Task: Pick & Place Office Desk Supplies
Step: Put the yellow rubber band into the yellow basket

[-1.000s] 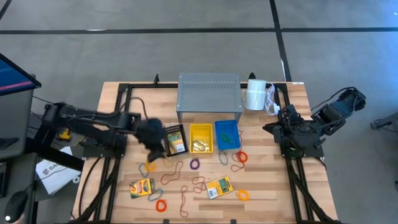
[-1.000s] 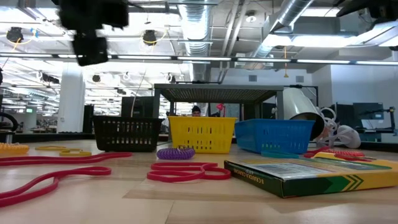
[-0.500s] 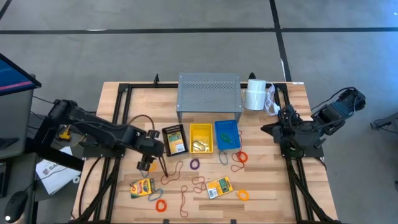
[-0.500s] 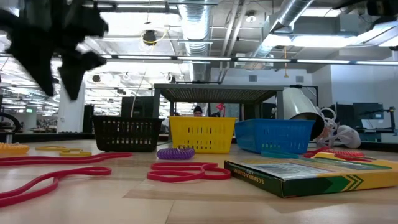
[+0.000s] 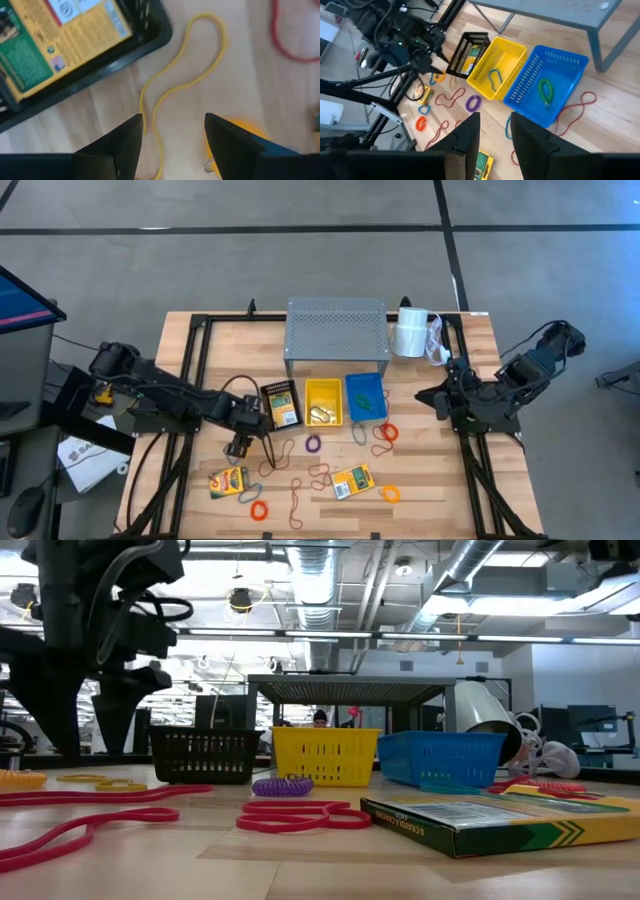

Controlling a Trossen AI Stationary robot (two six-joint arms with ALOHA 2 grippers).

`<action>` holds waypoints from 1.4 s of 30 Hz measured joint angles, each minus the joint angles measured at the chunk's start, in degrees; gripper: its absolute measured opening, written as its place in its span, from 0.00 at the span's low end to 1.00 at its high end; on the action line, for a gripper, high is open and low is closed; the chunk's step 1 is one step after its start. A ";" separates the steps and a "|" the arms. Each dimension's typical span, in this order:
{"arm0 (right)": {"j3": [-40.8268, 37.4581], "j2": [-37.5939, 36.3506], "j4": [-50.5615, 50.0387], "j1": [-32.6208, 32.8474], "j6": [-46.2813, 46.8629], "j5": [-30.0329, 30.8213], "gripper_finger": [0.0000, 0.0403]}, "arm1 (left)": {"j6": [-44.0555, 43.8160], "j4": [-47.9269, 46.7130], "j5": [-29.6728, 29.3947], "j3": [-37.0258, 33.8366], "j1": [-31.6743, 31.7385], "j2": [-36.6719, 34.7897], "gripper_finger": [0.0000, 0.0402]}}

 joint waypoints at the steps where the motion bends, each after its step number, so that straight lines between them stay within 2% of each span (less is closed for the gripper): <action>1: 0.00 -0.06 0.22 0.23 -0.01 0.04 0.26 | 0.00 0.13 -0.44 -0.26 0.00 0.00 0.51; 16: 0.00 -0.07 0.55 0.68 0.12 0.15 0.26 | -0.04 6.26 -0.15 -6.07 0.53 -0.26 0.51; 28: 0.00 -0.07 2.97 0.68 -0.46 0.24 0.26 | -0.15 8.67 2.55 -7.49 4.73 -0.22 0.50; 33: 0.00 -0.07 3.76 0.68 -1.39 0.34 0.26 | -0.22 8.84 3.21 -7.49 5.62 -0.17 0.42; 42: 0.00 -0.07 3.76 0.68 -1.41 0.34 0.26 | -0.07 9.54 3.22 -7.51 5.64 -0.09 0.15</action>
